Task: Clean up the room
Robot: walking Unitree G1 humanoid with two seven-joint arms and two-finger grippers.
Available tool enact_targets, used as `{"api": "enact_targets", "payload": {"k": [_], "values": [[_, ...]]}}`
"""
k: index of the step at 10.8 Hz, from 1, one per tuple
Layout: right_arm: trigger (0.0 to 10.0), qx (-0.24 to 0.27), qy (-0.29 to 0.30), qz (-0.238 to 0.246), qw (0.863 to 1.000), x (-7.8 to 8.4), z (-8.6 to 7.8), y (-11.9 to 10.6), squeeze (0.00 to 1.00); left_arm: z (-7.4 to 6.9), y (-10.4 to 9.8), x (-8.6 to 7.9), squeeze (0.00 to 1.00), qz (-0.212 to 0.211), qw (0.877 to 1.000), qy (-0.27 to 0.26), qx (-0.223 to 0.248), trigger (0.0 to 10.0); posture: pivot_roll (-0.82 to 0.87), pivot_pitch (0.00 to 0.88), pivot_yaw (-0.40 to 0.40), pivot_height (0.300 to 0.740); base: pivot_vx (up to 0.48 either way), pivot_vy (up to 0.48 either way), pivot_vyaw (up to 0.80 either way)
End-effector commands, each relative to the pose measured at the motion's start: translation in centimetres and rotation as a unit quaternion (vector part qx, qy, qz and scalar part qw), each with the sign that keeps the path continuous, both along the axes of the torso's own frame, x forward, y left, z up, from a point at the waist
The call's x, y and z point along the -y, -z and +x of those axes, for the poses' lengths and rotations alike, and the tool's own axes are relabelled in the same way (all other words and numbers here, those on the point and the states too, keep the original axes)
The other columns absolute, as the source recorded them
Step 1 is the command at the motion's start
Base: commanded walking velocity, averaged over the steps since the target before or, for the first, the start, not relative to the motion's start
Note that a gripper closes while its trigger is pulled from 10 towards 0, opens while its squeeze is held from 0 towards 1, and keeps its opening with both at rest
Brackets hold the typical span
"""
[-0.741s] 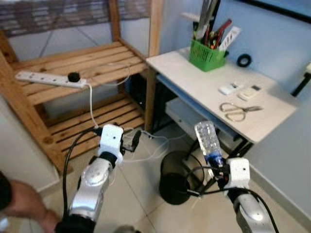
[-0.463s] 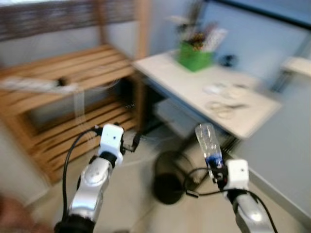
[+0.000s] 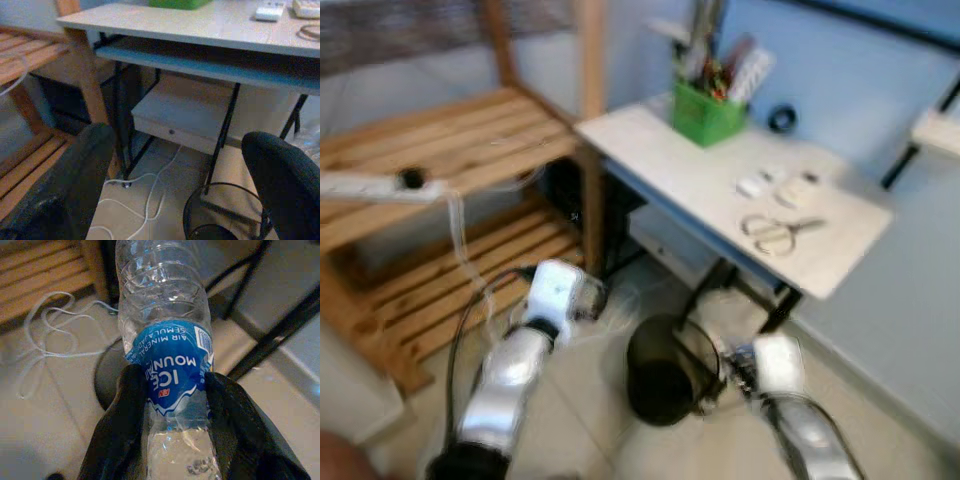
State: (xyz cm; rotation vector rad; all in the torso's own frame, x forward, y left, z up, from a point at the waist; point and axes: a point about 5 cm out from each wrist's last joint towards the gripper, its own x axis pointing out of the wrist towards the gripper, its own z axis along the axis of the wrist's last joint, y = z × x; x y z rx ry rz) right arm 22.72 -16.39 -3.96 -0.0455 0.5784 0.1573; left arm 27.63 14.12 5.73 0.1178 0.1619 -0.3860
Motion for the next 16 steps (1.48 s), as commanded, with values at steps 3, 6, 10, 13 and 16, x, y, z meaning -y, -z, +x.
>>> {"api": "enact_targets", "payload": {"k": [3,6,10,13,16], "values": [[10.0,-0.063,-0.025,-0.025,0.997,-1.1,0.3,1.4,0.00,-1.4,1.1,3.3,0.00,0.000,0.993,0.108,-0.040,10.0,0.22,0.162,-0.038,0.736,0.000,0.000,0.00],[10.0,-0.056,0.028,-0.024,0.998,-0.9,3.2,-0.2,0.00,-4.8,-0.2,6.1,0.00,0.013,0.975,0.218,-0.030,10.0,0.38,0.272,-0.053,0.736,0.000,0.000,0.00],[10.0,-0.030,0.094,0.028,0.995,-0.9,7.1,-3.2,0.00,-8.9,-1.5,6.3,0.00,0.000,0.971,0.233,-0.057,10.0,0.43,0.353,-0.107,0.736,0.000,0.000,0.00],[10.0,-0.030,0.117,0.062,0.991,-1.3,7.9,-3.9,0.00,-11.0,-1.0,6.4,0.00,-0.002,0.976,0.197,-0.088,10.0,0.44,0.394,-0.157,0.736,0.000,0.000,0.00],[10.0,-0.022,0.113,0.092,0.989,-2.4,8.9,-4.8,1.00,-11.2,-1.2,6.8,0.00,-0.006,0.980,0.176,-0.091,10.0,0.45,0.405,-0.203,0.736,0.000,0.000,0.00]]}}
